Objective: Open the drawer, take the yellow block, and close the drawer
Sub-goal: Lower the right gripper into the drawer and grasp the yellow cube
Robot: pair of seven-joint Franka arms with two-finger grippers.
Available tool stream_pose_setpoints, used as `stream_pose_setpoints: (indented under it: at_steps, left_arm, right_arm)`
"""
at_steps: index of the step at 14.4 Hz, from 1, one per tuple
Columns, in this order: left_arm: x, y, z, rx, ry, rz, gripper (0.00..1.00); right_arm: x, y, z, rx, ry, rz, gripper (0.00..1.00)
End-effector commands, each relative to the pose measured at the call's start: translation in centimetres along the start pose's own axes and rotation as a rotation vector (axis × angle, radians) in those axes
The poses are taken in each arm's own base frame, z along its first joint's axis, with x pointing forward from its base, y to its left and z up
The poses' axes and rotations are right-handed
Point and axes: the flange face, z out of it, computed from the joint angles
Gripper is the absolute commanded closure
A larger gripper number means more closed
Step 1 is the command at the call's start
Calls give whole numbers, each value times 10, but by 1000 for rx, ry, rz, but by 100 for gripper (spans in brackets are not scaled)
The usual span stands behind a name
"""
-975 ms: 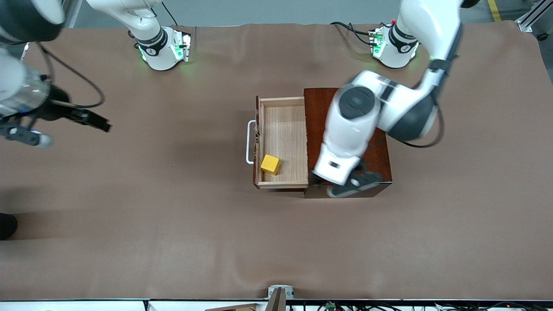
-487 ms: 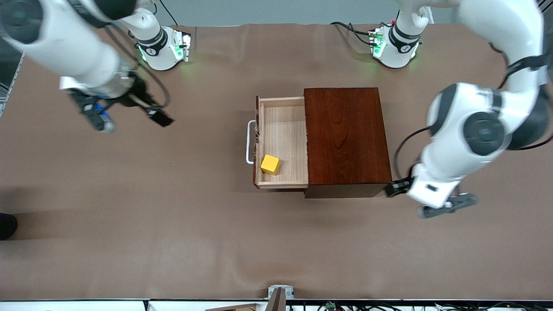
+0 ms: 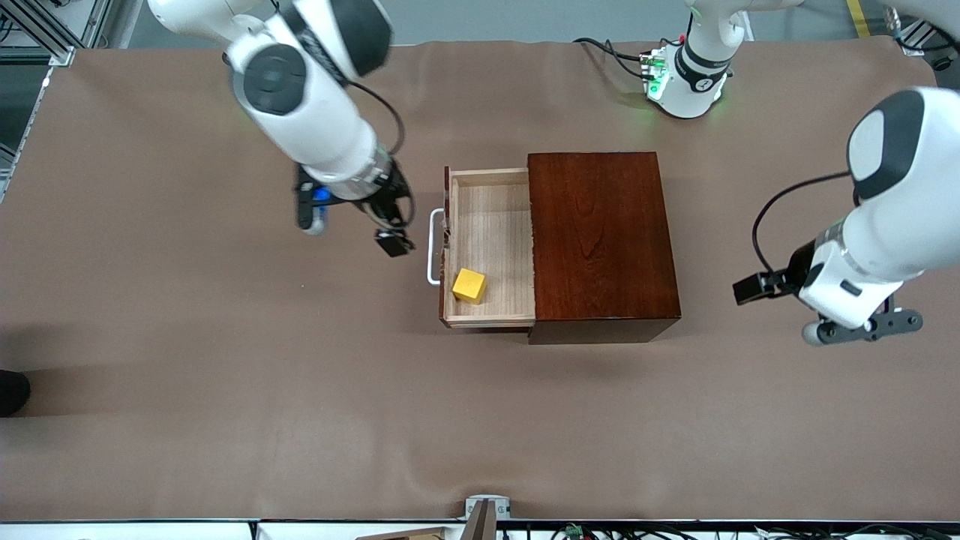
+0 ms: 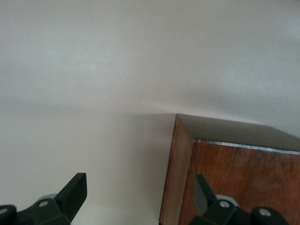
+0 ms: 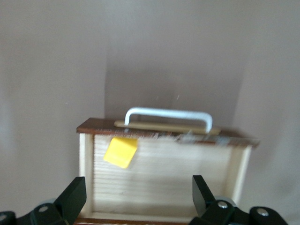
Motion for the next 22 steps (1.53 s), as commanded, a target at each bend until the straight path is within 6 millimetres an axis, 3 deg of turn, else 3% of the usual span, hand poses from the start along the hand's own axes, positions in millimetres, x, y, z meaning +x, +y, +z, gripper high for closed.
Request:
stream_pose_setpoints:
  at_steps: [1,5,7,9,12,14,18,22]
  left_arm:
    - [-31,-1,-15,-1,1,27,0]
    - [-34,-29,-32,3,7,84,0]
    - [-40,-47,-49,9,19,102,0]
    - [-50,-68,-71,22,29,132,0]
    - [-76,-65,-95,33,7,162,0]
    - [-90,-74,-106,38,-24,176,0]
    - [-91,-89,-110,8,-29,192,0]
    - [-87,-88,-113,-22,1,187,0]
  right_arm:
    - [-26,-13,37,32,-36,200,0]
    - [-43,-17,111,6,-1,317,0]
    - [-45,-19,134,15,-6,354,0]
    - [-49,-18,147,20,-7,409,0]
    - [-45,-23,161,28,-7,424,0]
    - [-41,-28,167,43,-14,430,0]
    - [-42,-25,181,33,1,424,0]
    - [-46,-20,193,20,10,422,0]
